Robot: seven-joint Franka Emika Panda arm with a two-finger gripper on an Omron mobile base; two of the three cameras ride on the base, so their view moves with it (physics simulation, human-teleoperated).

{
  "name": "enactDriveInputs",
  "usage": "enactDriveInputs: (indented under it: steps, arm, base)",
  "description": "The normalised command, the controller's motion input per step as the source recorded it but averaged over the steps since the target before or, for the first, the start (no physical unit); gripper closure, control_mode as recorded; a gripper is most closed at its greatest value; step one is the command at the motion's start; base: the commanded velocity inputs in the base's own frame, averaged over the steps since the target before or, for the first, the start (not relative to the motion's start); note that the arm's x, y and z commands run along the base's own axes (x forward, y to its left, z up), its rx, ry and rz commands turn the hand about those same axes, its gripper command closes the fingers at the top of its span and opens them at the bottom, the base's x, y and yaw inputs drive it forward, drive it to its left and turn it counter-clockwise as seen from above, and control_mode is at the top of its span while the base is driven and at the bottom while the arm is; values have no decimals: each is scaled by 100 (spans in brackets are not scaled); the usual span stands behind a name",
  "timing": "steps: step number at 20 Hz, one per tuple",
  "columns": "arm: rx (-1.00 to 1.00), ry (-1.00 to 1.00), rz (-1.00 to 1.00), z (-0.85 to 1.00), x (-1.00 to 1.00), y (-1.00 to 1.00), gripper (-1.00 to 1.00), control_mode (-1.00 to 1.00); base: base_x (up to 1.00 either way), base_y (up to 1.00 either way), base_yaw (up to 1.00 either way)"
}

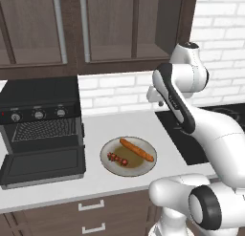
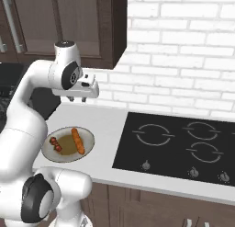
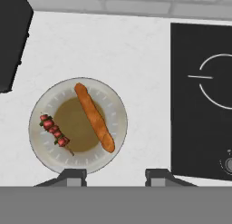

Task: Pick up the kebab skewer and baguette bread, and place them inside the toaster oven. Close the toaster oven door and start by setting the timer.

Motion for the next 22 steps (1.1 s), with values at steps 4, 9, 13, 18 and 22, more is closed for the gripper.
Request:
enactDriveInputs:
  steps: [4, 9, 13, 18, 22]
  arm:
    - [0, 0, 3, 0, -28, 15, -100, -100]
    - [-11, 0, -4, 0, -21, 100, -100, -100]
    - [-13, -4, -3, 0, -11, 100, -100, -100]
    - [-3, -5, 0, 0, -1, 100, -100, -100]
    - [0, -8, 0, 0, -10, 100, -100, -100]
  base:
    - [0, 0, 0]
    - [0, 0, 0]
    - [0, 0, 0]
    - [0, 0, 0]
    - [0, 0, 0]
